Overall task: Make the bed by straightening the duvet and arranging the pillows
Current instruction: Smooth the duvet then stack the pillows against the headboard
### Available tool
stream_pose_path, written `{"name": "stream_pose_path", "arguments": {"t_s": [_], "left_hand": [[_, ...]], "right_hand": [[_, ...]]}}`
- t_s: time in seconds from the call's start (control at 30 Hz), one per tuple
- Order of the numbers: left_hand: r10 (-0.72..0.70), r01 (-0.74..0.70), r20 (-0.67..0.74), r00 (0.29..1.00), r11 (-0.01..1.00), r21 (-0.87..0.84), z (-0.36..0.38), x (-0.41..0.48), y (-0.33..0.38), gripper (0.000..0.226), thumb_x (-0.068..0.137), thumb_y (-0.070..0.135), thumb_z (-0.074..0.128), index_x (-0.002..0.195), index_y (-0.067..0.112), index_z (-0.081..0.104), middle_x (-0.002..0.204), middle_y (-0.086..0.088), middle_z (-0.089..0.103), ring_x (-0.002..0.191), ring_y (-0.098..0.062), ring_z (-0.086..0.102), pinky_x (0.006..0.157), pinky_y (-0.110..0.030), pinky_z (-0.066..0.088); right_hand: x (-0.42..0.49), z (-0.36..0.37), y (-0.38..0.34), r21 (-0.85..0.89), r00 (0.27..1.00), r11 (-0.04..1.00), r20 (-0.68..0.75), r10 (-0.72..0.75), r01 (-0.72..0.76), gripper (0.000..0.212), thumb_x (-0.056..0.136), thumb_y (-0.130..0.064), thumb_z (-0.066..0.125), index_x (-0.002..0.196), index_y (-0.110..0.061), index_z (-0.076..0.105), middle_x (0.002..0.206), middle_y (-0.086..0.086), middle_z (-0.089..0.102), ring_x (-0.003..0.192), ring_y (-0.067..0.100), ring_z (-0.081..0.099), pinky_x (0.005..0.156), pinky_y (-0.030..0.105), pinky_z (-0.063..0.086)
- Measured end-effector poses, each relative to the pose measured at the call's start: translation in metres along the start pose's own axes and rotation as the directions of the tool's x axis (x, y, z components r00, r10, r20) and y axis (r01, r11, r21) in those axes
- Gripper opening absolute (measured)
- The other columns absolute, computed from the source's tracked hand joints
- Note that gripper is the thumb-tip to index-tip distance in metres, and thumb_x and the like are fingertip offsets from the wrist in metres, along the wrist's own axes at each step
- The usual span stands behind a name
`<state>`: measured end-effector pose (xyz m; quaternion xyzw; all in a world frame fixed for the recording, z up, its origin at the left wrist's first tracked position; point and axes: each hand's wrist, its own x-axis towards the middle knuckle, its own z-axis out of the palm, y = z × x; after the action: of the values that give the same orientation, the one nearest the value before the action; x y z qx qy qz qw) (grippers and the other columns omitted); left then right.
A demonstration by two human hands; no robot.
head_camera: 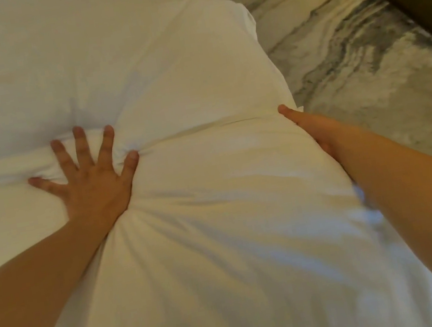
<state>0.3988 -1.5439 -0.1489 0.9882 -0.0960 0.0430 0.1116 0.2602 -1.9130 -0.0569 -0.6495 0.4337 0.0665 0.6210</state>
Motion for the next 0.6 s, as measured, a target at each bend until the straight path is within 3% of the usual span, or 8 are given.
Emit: {"name": "stream_pose_path", "arguments": {"t_s": [0.17,0.3,0.33,0.4,0.43,0.5,0.57,0.6], "left_hand": [[-0.004,0.004,-0.003,1.0,1.0,0.004,0.002,0.003,-0.001,0.075,0.09,0.087,0.0,0.158,0.056,-0.003,0.174,0.006,-0.009,0.159,-0.032,-0.013,0.107,-0.086,-0.007],[0.014,-0.014,0.033,0.999,1.0,-0.014,-0.005,0.002,-0.003,0.076,0.088,0.088,-0.004,0.157,0.057,-0.006,0.174,0.006,-0.01,0.159,-0.031,-0.016,0.107,-0.084,-0.011],[0.02,-0.019,0.045,0.999,0.999,-0.027,-0.007,0.002,-0.004,0.076,0.087,0.088,-0.005,0.157,0.057,-0.008,0.174,0.006,-0.011,0.158,-0.031,-0.017,0.108,-0.083,-0.013],[0.051,-0.045,0.094,0.994,0.997,-0.066,-0.014,0.001,-0.008,0.075,0.087,0.088,-0.007,0.156,0.058,-0.011,0.173,0.008,-0.015,0.158,-0.027,-0.02,0.108,-0.079,-0.018],[0.073,-0.058,0.129,0.989,0.991,-0.117,-0.02,-0.002,-0.011,0.073,0.089,0.086,-0.005,0.156,0.058,-0.01,0.173,0.009,-0.015,0.158,-0.025,-0.02,0.109,-0.075,-0.02],[0.132,-0.065,0.225,0.965,0.957,-0.283,-0.035,-0.012,-0.023,0.063,0.1,0.073,0.009,0.159,0.054,-0.001,0.173,0.009,-0.011,0.159,-0.02,-0.016,0.117,-0.067,-0.017],[0.126,0.059,0.316,0.94,0.855,-0.516,-0.059,-0.025,-0.036,0.058,0.108,0.049,0.027,0.164,0.039,0.014,0.174,0.001,0.003,0.16,-0.021,0.002,0.125,-0.059,0.004],[0.106,0.201,0.394,0.913,0.722,-0.662,-0.083,-0.036,-0.046,0.057,0.109,0.041,0.033,0.163,0.03,0.02,0.172,-0.003,0.016,0.157,-0.023,0.017,0.124,-0.054,0.021]], "right_hand": [[-0.012,0.008,0.0,0.158,0.997,0.985,0.02,-0.07,0.066,0.034,0.105,-0.05,0.051,0.122,-0.025,0.067,0.095,-0.001,0.082,0.087,0.019,0.077,0.07,0.032,0.062],[-0.05,0.014,-0.018,0.129,0.977,0.979,-0.162,-0.139,0.161,0.027,0.108,-0.028,0.047,0.098,-0.013,0.067,0.059,-0.003,0.073,0.054,0.013,0.07,0.046,0.018,0.052],[-0.065,0.018,-0.029,0.065,0.963,0.981,-0.214,-0.164,0.182,0.026,0.107,-0.026,0.049,0.105,-0.01,0.069,0.067,-0.002,0.076,0.065,0.015,0.073,0.053,0.02,0.055],[-0.094,0.03,-0.062,-0.075,0.913,0.965,-0.313,-0.262,0.251,0.035,0.104,-0.027,0.056,0.13,-0.006,0.066,0.11,0.004,0.078,0.107,0.024,0.07,0.084,0.029,0.055],[-0.113,0.042,-0.082,-0.116,0.889,0.953,-0.343,-0.304,0.281,0.042,0.103,-0.03,0.059,0.139,-0.009,0.062,0.126,0.005,0.071,0.119,0.026,0.064,0.09,0.033,0.051],[-0.162,0.088,-0.127,-0.118,0.864,0.937,-0.363,-0.349,0.329,0.054,0.102,-0.036,0.06,0.148,-0.01,0.053,0.137,0.005,0.062,0.123,0.025,0.06,0.091,0.034,0.05],[-0.211,0.149,-0.175,-0.194,0.824,0.905,-0.374,-0.426,0.379,0.061,0.105,-0.038,0.056,0.155,-0.006,0.041,0.142,0.007,0.056,0.128,0.023,0.056,0.102,0.036,0.049],[-0.232,0.183,-0.197,-0.229,0.808,0.884,-0.36,-0.466,0.408,0.066,0.104,-0.041,0.056,0.157,-0.005,0.038,0.149,0.01,0.052,0.134,0.026,0.053,0.112,0.037,0.044]]}}
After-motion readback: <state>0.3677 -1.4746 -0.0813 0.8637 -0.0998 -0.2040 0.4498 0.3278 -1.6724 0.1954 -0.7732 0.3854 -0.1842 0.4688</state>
